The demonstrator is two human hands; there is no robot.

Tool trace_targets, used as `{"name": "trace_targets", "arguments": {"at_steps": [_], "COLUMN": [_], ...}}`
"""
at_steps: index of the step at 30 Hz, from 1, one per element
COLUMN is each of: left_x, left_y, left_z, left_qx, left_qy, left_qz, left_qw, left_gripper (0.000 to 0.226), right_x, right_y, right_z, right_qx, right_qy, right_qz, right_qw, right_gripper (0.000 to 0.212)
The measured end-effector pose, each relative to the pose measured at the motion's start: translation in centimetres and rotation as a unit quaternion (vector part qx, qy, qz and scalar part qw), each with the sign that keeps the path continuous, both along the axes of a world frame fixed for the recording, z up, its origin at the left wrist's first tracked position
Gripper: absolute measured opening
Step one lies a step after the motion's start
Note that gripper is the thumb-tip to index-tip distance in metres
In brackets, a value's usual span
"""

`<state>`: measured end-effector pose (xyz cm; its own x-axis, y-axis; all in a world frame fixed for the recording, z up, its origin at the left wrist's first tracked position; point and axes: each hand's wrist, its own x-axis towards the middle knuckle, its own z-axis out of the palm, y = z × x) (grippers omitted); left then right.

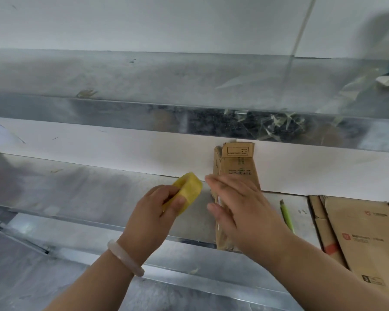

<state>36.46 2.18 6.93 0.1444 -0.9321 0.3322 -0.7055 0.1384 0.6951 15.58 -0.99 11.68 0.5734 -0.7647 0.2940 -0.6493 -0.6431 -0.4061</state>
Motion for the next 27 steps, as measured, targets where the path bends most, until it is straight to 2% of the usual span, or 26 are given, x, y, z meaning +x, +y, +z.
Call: {"name": "trace_targets", "arguments": {"at_steps": [2, 5, 10, 13, 16, 19, 24, 27], "left_x": [-1.5, -2.8, -3.3, -3.8, -4.1, -4.1, -4.4, -4.5], "left_y": [0.9, 1.9, 2.9, 3.3, 3.5, 3.4, 3.4, 3.2], "left_z": [1.8, 3.5, 4.8, 4.8, 4.5, 4.4, 4.9, 5.4], "left_qx": [-0.025, -0.026, -0.008, -0.022, -0.038, -0.057, -0.085, -0.087], "left_qy": [0.061, 0.120, 0.109, 0.070, 0.022, -0.076, -0.164, -0.171], "left_qz": [0.001, 0.010, -0.021, -0.013, 0.007, 0.012, 0.027, 0.024], "left_qw": [0.998, 0.992, 0.994, 0.997, 0.999, 0.995, 0.982, 0.981], "left_gripper": [0.035, 0.029, 0.021, 0.023, 0.038, 0.046, 0.052, 0.059], "right_x": [1.2, 2.0, 1.5, 1.2, 1.0, 0.7, -0.3, -0.8], "right_y": [0.0, 0.4, 1.0, 1.3, 1.4, 1.5, 1.3, 1.4], "right_z": [0.4, 0.8, 0.6, 1.0, 1.4, 1.6, 1.9, 2.0], "right_qx": [0.060, 0.077, 0.109, 0.137, 0.092, 0.155, 0.294, 0.354], "right_qy": [-0.018, -0.081, -0.224, -0.290, -0.263, -0.246, -0.271, -0.353], "right_qz": [0.004, -0.014, -0.045, -0.069, -0.076, -0.090, -0.121, -0.125], "right_qw": [0.998, 0.994, 0.968, 0.945, 0.957, 0.953, 0.909, 0.857], "right_gripper": [0.057, 0.059, 0.043, 0.025, 0.012, 0.004, 0.007, 0.007]}}
